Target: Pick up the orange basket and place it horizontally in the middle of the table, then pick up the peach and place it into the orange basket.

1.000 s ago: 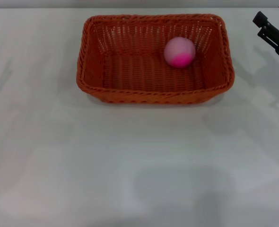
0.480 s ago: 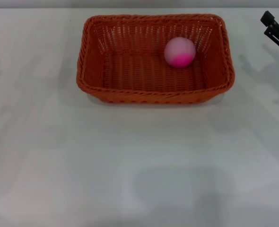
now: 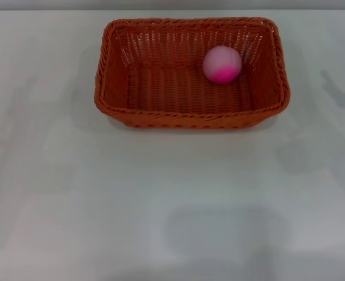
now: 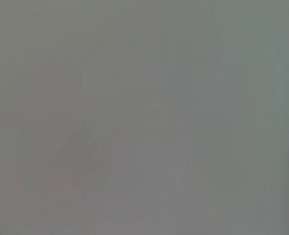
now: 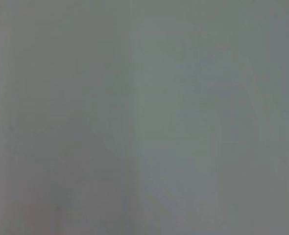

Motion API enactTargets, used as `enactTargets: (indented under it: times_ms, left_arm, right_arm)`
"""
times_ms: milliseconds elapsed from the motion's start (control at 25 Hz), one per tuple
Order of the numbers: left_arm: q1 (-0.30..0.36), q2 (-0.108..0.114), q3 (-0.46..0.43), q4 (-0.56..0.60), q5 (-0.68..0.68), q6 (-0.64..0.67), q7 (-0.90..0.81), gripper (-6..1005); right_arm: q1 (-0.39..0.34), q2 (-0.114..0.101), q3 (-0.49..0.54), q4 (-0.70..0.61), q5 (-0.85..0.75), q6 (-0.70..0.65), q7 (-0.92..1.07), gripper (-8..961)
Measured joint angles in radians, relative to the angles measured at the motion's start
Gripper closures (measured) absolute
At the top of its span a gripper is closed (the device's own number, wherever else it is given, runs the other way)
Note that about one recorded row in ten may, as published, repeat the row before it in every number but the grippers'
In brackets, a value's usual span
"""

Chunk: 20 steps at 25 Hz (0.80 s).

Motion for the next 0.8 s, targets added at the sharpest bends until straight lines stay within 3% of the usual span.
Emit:
enactTargets:
  times_ms: [800]
  left_arm:
    - [0.020,-0.002,0.000,-0.002,-0.017,-0.019,0.000,152]
  right_arm:
    - [-0.006,-0.001,0.008,0.000,0.000,0.004,0.000,97]
